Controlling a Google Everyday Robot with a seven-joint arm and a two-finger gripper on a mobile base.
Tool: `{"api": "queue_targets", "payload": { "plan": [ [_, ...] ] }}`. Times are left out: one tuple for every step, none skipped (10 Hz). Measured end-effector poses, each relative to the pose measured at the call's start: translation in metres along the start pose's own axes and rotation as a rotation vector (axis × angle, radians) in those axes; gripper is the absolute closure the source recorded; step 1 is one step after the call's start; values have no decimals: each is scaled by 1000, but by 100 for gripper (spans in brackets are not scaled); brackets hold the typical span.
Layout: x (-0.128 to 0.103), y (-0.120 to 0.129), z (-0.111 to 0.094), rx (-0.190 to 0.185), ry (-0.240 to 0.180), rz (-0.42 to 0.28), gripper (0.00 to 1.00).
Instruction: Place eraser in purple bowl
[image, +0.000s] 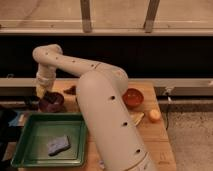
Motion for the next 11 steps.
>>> {"api": "queue_targets", "payload": {
  "plan": [
    [2,-2,0,-5,-8,8,36],
    [5,-4,0,-13,-20,15,27],
    [6,-4,1,-19,-34,12,21],
    [6,-2,2,-24,-47,5,20],
    [6,-1,1,-23,-62,-2,20],
    [7,-3,0,-20,-68,-3,20],
    [7,-3,0,-20,-69,-3,20],
    [5,-1,1,-22,-68,-6,20],
    [6,-2,0,-21,-69,-5,20],
    [7,-3,0,-20,-69,-3,20],
    [7,-3,0,-20,-69,-3,20]
  ]
}}
